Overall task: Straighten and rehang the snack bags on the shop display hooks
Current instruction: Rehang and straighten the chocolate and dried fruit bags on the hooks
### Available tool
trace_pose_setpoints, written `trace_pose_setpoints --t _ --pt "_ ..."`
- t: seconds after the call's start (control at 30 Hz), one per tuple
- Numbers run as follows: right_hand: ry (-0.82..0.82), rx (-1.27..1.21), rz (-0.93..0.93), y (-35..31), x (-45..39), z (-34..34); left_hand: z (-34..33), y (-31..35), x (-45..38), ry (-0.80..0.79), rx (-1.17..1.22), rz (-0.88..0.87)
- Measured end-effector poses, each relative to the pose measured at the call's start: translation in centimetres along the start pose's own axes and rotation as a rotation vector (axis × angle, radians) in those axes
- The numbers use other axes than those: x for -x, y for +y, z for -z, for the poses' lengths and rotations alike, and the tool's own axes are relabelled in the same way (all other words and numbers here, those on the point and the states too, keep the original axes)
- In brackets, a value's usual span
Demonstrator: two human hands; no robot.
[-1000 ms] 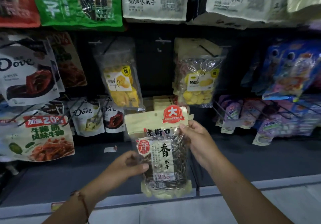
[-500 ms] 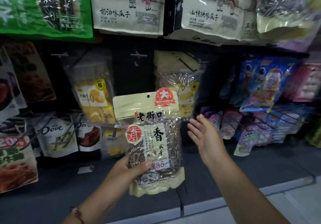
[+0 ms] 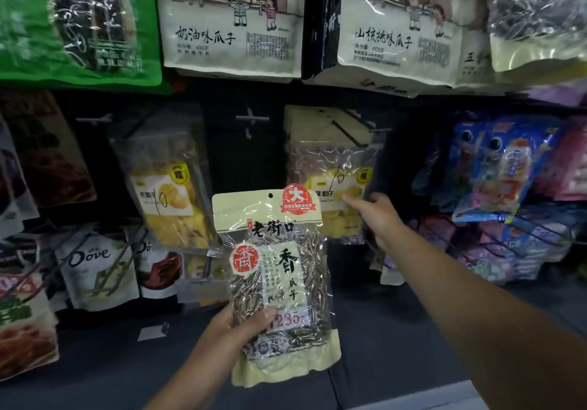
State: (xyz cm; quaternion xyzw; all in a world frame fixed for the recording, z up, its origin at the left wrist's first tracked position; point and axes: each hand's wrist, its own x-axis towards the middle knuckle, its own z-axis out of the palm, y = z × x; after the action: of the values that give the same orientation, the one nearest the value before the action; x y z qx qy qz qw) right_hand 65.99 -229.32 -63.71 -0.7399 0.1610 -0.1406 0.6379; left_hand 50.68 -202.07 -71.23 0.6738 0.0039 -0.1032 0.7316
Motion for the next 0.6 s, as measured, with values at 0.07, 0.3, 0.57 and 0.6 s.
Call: trace_pose_setpoints --t 0.07,0.3,0.57,0.6 --pt "0.038 0.023 0.015 0.5 0.0 0.6 0.1 0.1 0.0 0.002 0.002 -0.021" --pt "-0.01 -0.054 0.144 0.2 4.2 2.1 1.0 0.5 0.8 -0.023 0.027 -0.016" --pt "-0.102 -0.199 0.08 0.4 10.9 5.9 1.8 1.9 3.3 -0.022 0.056 -0.047" --pt "-0.098 -0.196 0.077 0.4 11.5 6.3 1.8 2.2 3.8 -0.016 0.04 -0.046"
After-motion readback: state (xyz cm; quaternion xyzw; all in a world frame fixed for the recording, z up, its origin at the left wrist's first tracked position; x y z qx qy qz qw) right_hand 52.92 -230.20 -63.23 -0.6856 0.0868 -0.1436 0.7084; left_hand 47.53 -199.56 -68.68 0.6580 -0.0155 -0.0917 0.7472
